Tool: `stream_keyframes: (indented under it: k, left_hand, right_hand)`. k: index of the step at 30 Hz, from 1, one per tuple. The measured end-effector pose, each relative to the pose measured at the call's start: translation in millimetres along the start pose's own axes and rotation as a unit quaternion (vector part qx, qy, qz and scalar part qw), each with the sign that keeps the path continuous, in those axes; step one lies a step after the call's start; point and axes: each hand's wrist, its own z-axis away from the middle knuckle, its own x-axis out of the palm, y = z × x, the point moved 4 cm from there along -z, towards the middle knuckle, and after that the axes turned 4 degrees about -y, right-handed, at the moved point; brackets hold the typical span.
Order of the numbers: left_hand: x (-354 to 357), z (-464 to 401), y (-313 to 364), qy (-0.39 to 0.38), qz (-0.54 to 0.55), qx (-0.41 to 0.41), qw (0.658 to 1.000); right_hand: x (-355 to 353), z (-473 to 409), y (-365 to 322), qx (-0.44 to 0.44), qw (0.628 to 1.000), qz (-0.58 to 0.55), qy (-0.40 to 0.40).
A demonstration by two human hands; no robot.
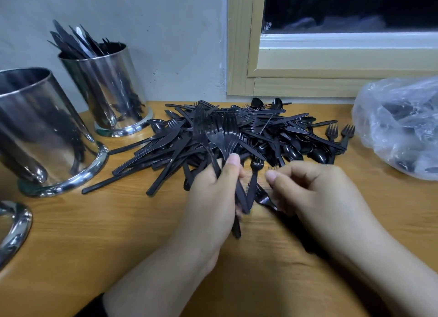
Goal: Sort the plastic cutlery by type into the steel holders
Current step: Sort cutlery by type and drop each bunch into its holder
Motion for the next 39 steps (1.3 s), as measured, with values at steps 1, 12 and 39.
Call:
stream_keyframes:
  k: [1,12,39]
  left_hand:
    - [-2.2,-1.1,1.6,0.010,-0.009,0.008,1.000]
    - [-6.8,3.6,6.4,-0.003,0.058,-0.001,0.998]
    - [7.8,9.9,2.5,-0.098,-0.014,-0.015,0.995]
  right_hand:
    - [-6.4,-3.8,6.6,0.019,0.999,0.044,0.008]
    - [-11.0,-13.7,29.8,0.105,0.968,0.221,-0.048]
    - [2.5,-1.8,-0.4,0.029,0.931,-0.359,-0.055]
